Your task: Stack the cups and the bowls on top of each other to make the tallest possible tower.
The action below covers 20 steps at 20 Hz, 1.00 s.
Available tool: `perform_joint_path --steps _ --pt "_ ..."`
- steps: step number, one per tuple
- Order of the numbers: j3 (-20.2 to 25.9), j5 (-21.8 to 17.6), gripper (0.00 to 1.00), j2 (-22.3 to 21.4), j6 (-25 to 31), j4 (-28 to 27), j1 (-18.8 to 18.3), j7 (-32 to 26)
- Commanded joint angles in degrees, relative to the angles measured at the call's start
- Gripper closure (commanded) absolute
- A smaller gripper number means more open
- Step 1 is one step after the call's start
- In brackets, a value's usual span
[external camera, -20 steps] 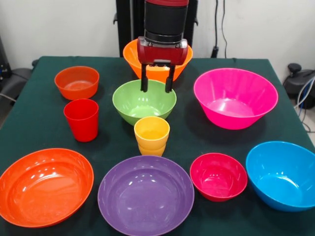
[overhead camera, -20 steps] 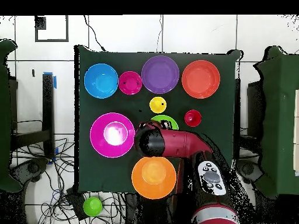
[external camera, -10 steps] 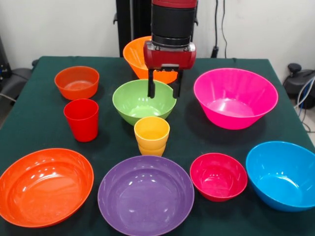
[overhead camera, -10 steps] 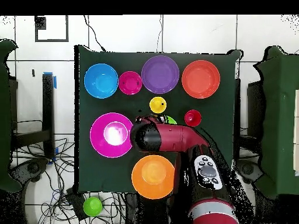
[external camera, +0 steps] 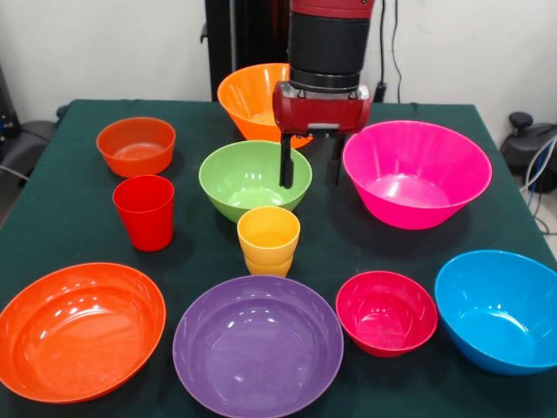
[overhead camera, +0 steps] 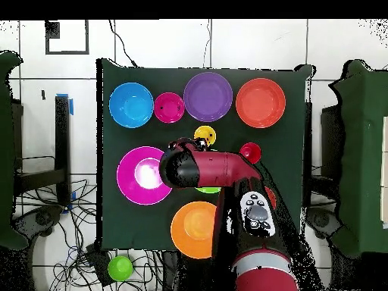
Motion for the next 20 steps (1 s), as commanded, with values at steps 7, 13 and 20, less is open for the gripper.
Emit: perform_joint_path --steps 7,13,20 --pt "1.5 -4.5 0.0 8.4 2.4 -6.2 1.3 1.3" --pt "0.7 -5.0 0.0 10.1 2.1 -7.2 1.5 0.9" --pt "0.1 -6.3 0.0 10.5 1.0 -6.4 1.1 0.9"
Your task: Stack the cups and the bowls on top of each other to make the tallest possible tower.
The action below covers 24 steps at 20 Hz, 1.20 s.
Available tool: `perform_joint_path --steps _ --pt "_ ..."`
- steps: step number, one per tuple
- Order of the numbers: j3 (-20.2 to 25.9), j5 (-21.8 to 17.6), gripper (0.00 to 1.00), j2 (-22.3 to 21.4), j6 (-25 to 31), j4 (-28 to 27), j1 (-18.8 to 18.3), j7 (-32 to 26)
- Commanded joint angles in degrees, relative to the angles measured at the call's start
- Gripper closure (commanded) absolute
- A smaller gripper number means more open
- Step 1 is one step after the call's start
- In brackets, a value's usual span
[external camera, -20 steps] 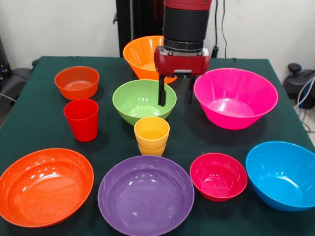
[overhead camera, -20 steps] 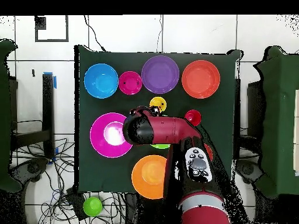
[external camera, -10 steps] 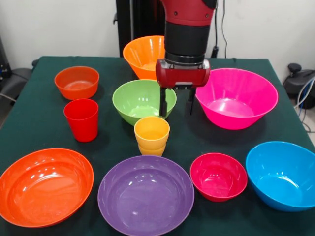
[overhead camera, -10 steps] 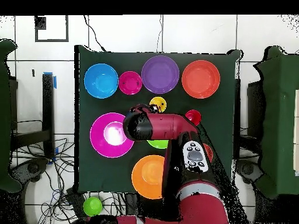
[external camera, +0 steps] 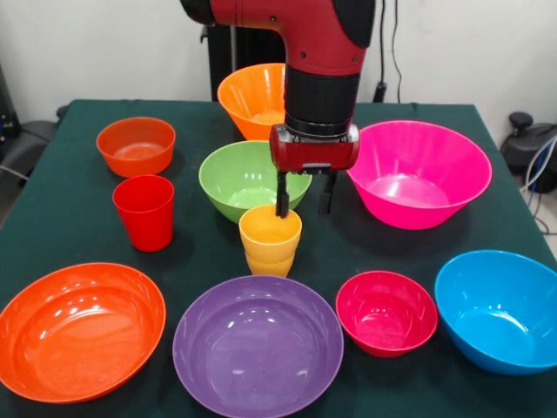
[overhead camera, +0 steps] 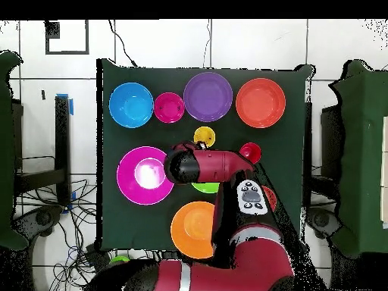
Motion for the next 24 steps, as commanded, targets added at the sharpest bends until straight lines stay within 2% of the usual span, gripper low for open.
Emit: perform_joint_path --steps 1,13,20,21,24 --pt "1.6 -4.9 0.0 3.0 0.8 -2.8 0.5 1.4" --pt "0.2 -5.1 0.0 7.5 -1.8 -4.4 0.9 3.6" --pt "0.9 -5.5 0.0 6.4 -3.6 -4.1 0.5 3.3" --pt "0.8 -5.2 1.0 6.4 -4.3 -4.1 0.4 4.0" --pt "0.0 -5.8 1.0 6.3 -3.6 -4.5 1.4 3.6"
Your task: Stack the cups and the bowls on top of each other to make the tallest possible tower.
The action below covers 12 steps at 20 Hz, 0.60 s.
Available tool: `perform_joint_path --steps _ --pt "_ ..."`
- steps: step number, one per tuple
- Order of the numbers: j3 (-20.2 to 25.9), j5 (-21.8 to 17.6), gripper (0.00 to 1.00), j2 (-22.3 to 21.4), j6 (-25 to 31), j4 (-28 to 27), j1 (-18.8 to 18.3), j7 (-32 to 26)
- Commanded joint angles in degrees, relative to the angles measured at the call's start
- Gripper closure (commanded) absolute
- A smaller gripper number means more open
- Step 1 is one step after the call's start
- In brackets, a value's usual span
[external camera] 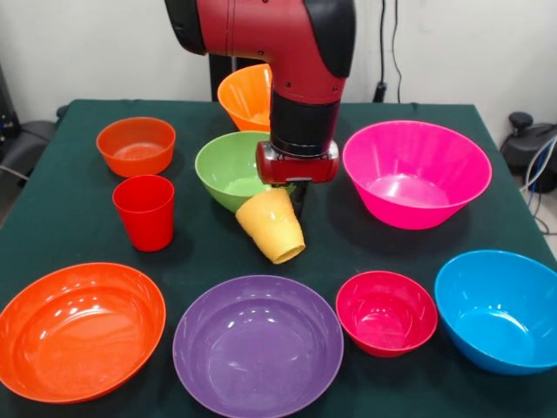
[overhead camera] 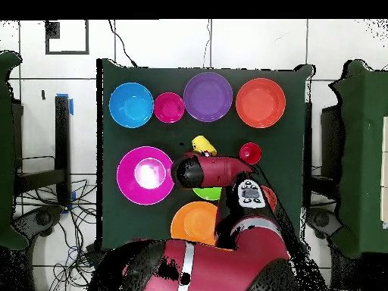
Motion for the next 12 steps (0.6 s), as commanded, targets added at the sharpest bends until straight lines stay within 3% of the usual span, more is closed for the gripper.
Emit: perform_joint_path --steps 1,7,12 --pt "2.3 -3.7 1.0 0.9 -2.8 -3.3 1.4 3.6" --pt "1.9 -4.3 1.0 -0.8 -1.6 -3.3 1.8 2.9" --pt "1.8 -2.2 1.0 -4.3 4.8 -4.4 2.2 2.2"
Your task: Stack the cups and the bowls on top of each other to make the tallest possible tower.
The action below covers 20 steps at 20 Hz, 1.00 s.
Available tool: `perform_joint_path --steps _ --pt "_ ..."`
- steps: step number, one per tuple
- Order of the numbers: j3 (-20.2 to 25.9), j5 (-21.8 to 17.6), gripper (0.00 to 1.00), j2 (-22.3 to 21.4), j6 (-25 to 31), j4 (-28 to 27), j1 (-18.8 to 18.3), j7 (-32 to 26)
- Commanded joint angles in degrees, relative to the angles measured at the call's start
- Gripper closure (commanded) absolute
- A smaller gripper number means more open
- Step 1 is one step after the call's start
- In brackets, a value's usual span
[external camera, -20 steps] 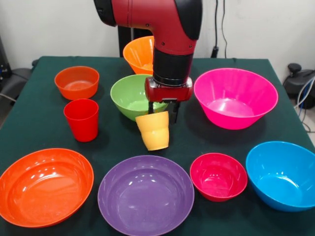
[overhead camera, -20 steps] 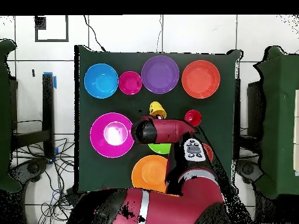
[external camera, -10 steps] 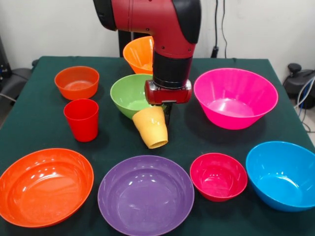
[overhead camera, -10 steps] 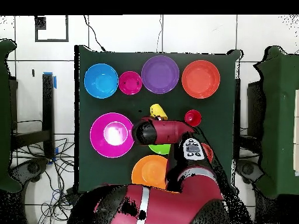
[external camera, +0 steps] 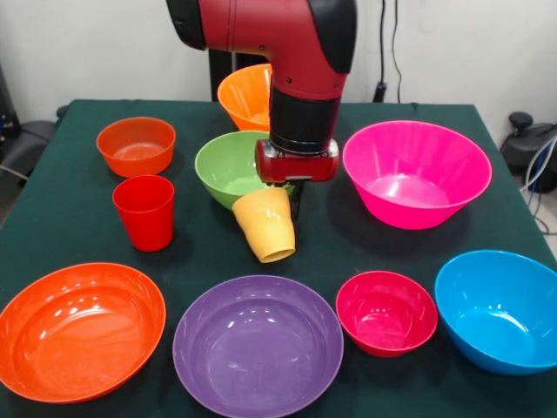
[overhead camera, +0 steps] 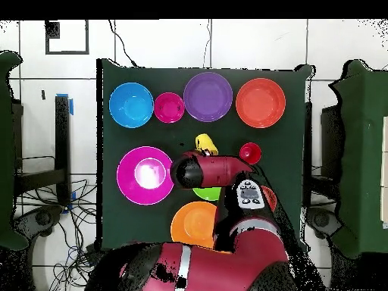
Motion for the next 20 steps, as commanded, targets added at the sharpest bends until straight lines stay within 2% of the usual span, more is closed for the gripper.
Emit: perform_joint_path --steps 1,6,14,20 --pt "2.2 -1.3 1.0 -4.2 7.1 -4.7 1.9 1.6" --pt "1.9 -2.4 1.0 -6.3 12.6 -7.9 2.8 -2.1" --pt "4.4 -4.3 1.0 -7.5 18.9 -11.8 1.1 -7.1" --pt "5.0 -7.8 1.0 -3.9 25.0 -17.0 1.3 -12.2"
